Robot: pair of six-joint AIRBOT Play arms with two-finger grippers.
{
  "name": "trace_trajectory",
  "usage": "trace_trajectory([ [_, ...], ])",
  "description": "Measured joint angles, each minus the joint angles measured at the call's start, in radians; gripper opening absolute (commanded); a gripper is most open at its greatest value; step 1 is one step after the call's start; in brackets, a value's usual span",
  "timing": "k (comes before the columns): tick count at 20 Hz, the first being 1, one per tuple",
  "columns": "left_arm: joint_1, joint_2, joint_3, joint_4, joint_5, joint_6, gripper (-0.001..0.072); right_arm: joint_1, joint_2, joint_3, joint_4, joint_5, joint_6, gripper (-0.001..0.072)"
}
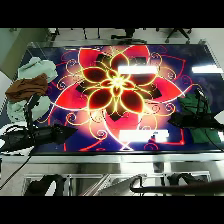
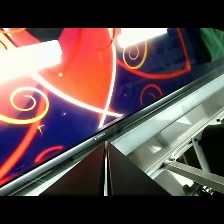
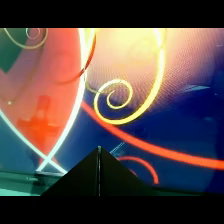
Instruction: Fold the shirts.
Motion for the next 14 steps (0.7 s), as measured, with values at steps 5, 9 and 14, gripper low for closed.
trace_trajectory([
  [5, 0.0, 0.006, 0.0, 0.001, 0.002, -0.002, 0.0012, 0.0, 0.0, 0.0, 0.0, 0.0, 0.0, 0.0019],
  [9, 0.001, 0.001, 0.007, 0.046, 0.036, -0.002, 0.0012, 0.0, 0.0, 0.0, 0.0, 0.0, 0.0, 0.0019],
  [14, 0.023, -0.145, 0.177, 0.199, 0.055, -0.002, 0.0437, 0.0, 0.0, 0.0, 0.0, -0.001, 0.0, 0.002],
])
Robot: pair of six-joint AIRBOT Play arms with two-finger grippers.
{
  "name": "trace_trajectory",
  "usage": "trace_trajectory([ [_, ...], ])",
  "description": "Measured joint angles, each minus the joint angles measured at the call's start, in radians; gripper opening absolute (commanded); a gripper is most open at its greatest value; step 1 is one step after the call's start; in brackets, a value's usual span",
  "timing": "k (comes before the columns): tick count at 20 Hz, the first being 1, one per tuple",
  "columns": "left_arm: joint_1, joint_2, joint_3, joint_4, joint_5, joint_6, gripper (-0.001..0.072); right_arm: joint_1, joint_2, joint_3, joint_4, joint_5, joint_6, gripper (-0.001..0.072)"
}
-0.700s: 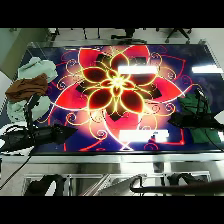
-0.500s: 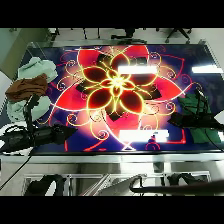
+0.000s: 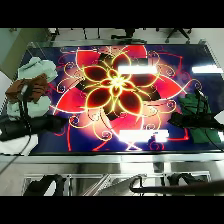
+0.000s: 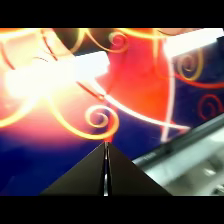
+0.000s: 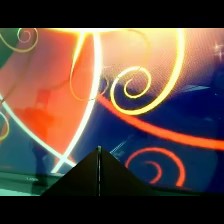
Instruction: Fold the shirts.
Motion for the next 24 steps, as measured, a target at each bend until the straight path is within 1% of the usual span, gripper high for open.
trace_trajectory([
  [1, 0.014, -0.05, 0.054, 0.027, 0.004, 0.0, 0.069, 0.0, 0.0, 0.0, 0.0, 0.0, 0.0, 0.0019],
  [5, 0.094, -0.304, 0.317, 0.136, 0.027, 0.003, 0.0687, 0.0, 0.0, 0.0, 0.0, 0.0, 0.0, 0.0019],
  [8, 0.138, -0.518, 0.523, 0.265, 0.092, 0.013, 0.0686, 0.0, 0.0, 0.0, 0.0, 0.0, 0.0, 0.0019],
  [10, 0.155, -0.654, 0.631, 0.342, 0.187, 0.016, 0.0686, 0.0, 0.0, 0.0, 0.0, 0.0, 0.0, 0.0019],
  [12, 0.165, -0.803, 0.735, 0.401, 0.322, 0.018, 0.0686, 0.0, 0.0, 0.0, 0.0, 0.0, 0.0, 0.0019],
  [15, 0.169, -1.017, 0.873, 0.454, 0.538, 0.021, 0.0686, 0.0, 0.0, 0.0, 0.0, 0.0, 0.0, 0.0019],
  [17, 0.167, -1.155, 0.96, 0.475, 0.656, 0.023, 0.0685, 0.0, 0.0, 0.0, 0.0, 0.0, 0.0, 0.0019],
  [20, 0.167, -1.338, 1.062, 0.492, 0.801, 0.041, 0.0686, 0.0, 0.0, 0.0, 0.0, 0.0, 0.0, 0.0019],
  [24, 0.171, -1.508, 1.113, 0.504, 0.959, 0.09, 0.0685, 0.0, 0.0, 0.0, 0.0, 0.0, 0.0, 0.0019],
])
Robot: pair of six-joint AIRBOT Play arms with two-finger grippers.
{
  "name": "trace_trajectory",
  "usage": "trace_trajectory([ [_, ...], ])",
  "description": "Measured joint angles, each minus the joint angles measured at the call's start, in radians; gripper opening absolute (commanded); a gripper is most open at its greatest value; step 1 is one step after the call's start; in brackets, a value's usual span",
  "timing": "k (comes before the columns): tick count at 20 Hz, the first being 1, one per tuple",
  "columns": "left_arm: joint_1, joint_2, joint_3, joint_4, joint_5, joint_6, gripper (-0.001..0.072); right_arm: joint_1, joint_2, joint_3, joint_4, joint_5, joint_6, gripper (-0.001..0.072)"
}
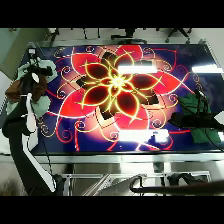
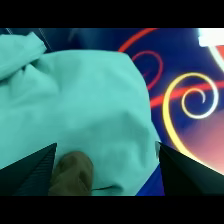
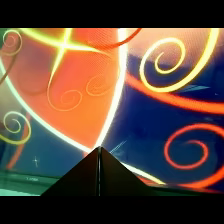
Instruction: Fold the shirts.
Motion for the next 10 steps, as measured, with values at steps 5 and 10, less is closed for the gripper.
trace_trajectory([
  [5, 0.013, -0.088, 0.01, 0.004, 0.108, 0.051, 0.0682, 0.0, 0.0, 0.0, 0.0, 0.0, 0.0, 0.002],
  [10, 0.003, -0.108, 0.0, 0.004, 0.174, 0.114, 0.001, 0.0, 0.0, 0.0, 0.0, 0.0, 0.0, 0.0019],
])
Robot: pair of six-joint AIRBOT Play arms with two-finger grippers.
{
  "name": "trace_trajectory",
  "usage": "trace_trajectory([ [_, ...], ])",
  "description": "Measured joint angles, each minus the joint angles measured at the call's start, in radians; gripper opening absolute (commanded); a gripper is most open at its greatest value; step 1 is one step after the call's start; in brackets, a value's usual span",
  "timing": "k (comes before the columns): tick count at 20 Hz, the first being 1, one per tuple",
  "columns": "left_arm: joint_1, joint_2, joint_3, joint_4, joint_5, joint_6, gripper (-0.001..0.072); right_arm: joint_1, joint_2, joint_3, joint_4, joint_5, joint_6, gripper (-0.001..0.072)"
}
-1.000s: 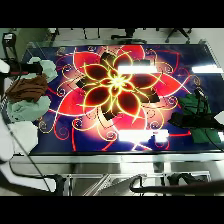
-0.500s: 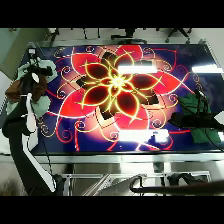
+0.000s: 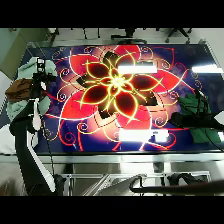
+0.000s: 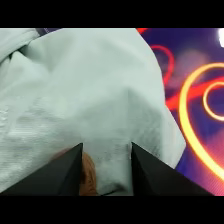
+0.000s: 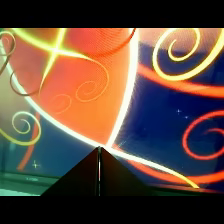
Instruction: Fold the shirts.
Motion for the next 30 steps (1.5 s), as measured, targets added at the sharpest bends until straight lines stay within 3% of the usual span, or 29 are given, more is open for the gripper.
trace_trajectory([
  [6, 0.017, 0.049, -0.002, 0.002, -0.187, 0.08, 0.0009, 0.0, 0.0, 0.0, 0.0, 0.0, 0.0, 0.0019],
  [17, 0.025, 0.363, -0.013, -0.001, -0.595, 0.004, 0.0017, 0.0, 0.0, 0.0, 0.0, 0.0, 0.0, 0.0019],
  [18, 0.023, 0.371, -0.027, -0.005, -0.6, 0.0, 0.0082, 0.0, 0.0, 0.0, 0.0, 0.0, 0.0, 0.0019],
  [19, 0.019, 0.374, -0.043, -0.005, -0.593, 0.0, 0.0453, 0.0, 0.0, 0.0, 0.0, 0.0, 0.0, 0.002],
  [20, 0.012, 0.371, -0.063, -0.005, -0.566, -0.003, 0.0606, 0.0, 0.0, 0.0, 0.0, 0.0, 0.0, 0.0019],
  [24, -0.025, 0.28, -0.078, -0.008, -0.402, -0.006, 0.0604, 0.0, 0.0, 0.0, 0.0, 0.0, 0.0, 0.0019],
  [30, -0.045, 0.087, -0.01, 0.0, -0.209, 0.078, 0.0603, 0.0, 0.0, 0.0, 0.0, 0.0, 0.0, 0.0019],
])
